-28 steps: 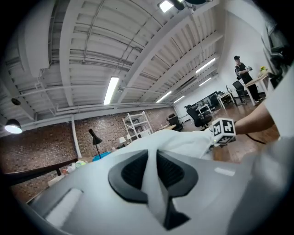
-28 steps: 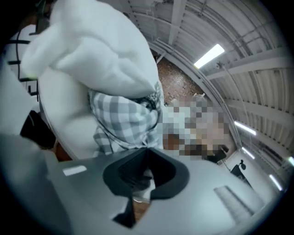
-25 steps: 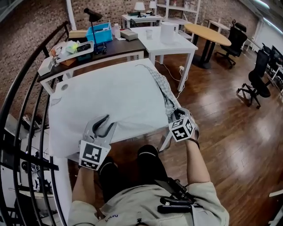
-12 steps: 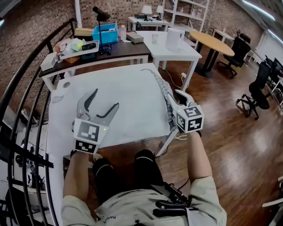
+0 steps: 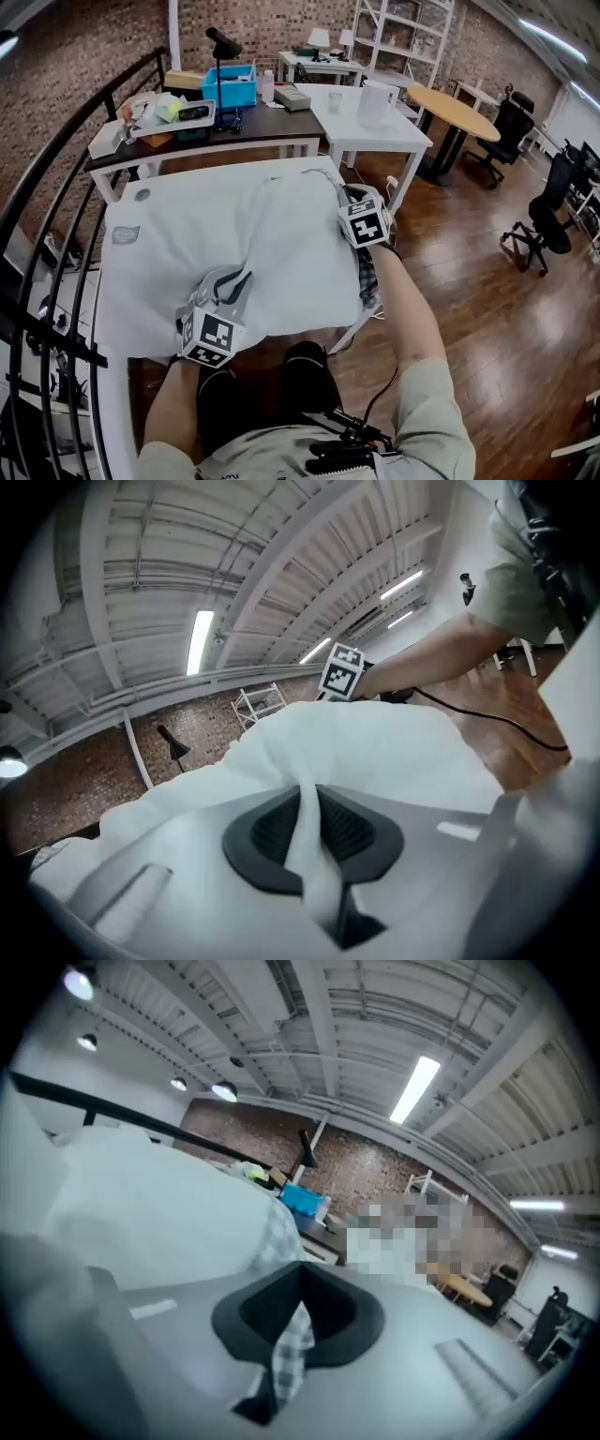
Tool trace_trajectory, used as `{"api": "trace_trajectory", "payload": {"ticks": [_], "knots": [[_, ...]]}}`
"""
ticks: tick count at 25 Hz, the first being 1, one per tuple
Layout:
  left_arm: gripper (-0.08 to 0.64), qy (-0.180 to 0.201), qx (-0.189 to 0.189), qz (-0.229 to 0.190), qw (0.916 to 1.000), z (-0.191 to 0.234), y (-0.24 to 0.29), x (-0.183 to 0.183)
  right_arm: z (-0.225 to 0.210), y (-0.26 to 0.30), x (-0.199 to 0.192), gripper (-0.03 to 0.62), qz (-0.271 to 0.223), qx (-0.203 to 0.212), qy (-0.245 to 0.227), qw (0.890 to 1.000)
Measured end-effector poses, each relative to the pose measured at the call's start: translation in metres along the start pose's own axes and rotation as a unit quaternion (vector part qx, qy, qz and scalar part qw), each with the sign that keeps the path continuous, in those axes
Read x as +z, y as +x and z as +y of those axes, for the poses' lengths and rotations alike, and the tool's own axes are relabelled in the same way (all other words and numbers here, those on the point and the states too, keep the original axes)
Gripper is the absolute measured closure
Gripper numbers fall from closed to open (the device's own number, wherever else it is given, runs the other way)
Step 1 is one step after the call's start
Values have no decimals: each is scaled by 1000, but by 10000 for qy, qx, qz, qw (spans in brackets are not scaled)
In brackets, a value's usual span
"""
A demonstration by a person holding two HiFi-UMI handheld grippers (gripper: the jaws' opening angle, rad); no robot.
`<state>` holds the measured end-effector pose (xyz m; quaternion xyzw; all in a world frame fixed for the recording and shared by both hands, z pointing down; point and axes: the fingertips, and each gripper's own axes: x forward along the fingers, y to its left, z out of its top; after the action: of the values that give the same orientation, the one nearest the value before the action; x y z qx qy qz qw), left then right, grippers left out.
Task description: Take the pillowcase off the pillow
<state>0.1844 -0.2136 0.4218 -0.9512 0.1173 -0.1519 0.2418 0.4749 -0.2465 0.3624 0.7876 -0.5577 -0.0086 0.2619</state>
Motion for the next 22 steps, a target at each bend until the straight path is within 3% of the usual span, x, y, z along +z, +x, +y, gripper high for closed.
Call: {"api": "trace_trajectory", "payload": {"ticks": [3, 5, 6, 8, 9, 10, 11, 12, 13, 16, 17, 18, 22], "knots": [[520, 27, 132, -232, 9996, -2, -11, 1, -36, 20, -25, 589, 657, -655, 37, 9957], [520, 27, 170, -288, 9994, -3, -12, 0, -52, 29, -49, 589, 972, -697, 511, 9915], [519, 27, 170, -306, 9994, -3, -12, 0, -52, 30, -53, 589, 824, -481, 930, 9911], [518, 31, 155, -319, 9994, -4, -12, -1, -44, 16, -28, 557, -178, 285, 1930, 9806], [518, 43, 154, -317, 9994, -4, -11, -1, -40, 3, -6, 464, -802, 725, 2385, 9651], [517, 59, 162, -319, 9993, -3, -10, -1, -36, -10, 16, 420, -1329, 1147, 2741, 9455], [517, 74, 179, -322, 9993, -2, -9, -1, -31, -20, 34, 409, -1661, 1498, 2946, 9291], [517, 84, 201, -322, 9992, -1, -8, 0, -26, -24, 46, 396, -1764, 1736, 2967, 9224], [517, 87, 221, -318, 9992, 0, -7, 0, -18, -23, 51, 396, -1680, 1859, 2807, 9265], [517, 73, 239, -342, 9991, -1, -8, 1, 4, -6, 44, 400, -1058, 1809, 1918, 9588], [517, 74, 238, -358, 9990, -2, -8, 2, 6, 0, 38, 461, -875, 1689, 1703, 9669], [517, 78, 234, -373, 9990, -3, -9, 2, 4, 6, 33, 581, -710, 1498, 1528, 9742], [517, 60, 225, -415, 9989, -5, -12, 0, -25, 29, -6, 581, 253, 231, 779, 9964]]}}
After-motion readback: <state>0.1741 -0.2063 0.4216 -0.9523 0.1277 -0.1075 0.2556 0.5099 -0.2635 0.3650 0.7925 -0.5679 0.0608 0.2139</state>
